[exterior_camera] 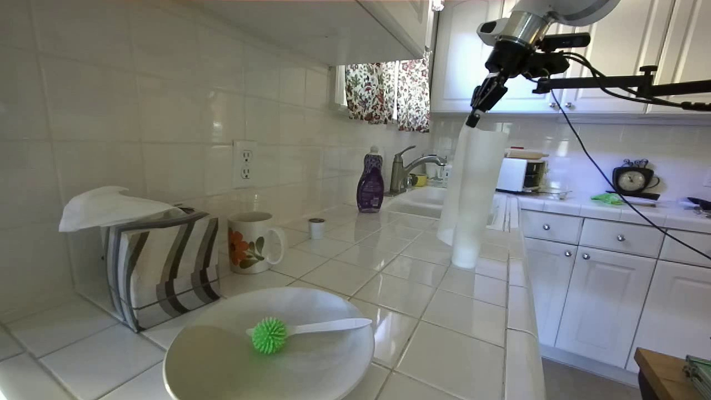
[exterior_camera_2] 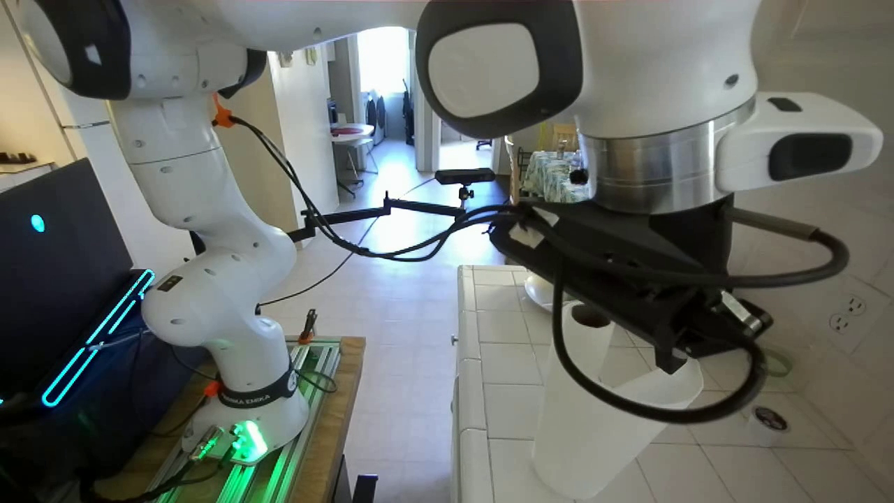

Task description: Unroll one piece of paper from the paper roll

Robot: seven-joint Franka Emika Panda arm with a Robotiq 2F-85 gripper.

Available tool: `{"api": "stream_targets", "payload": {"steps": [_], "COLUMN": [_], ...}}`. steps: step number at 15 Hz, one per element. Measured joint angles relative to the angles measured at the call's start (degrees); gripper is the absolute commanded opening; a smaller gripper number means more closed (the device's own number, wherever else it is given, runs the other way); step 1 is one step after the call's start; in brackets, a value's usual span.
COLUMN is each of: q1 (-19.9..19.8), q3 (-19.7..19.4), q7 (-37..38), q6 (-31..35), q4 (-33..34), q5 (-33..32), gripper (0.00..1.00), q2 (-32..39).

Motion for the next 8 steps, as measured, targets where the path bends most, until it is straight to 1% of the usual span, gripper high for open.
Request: {"api": "stream_targets", "payload": {"steps": [7,8], "q1": [0.58,0.65], "q3": [0.59,0.75], "q7": [4.11,4.56], "q6": [1.23,1.39], "q4": [-0.68,-0.93], "q5": [-3.69,-4.09], "gripper": [0.00,0.26], "q2": [-0.11,-0.11]}}
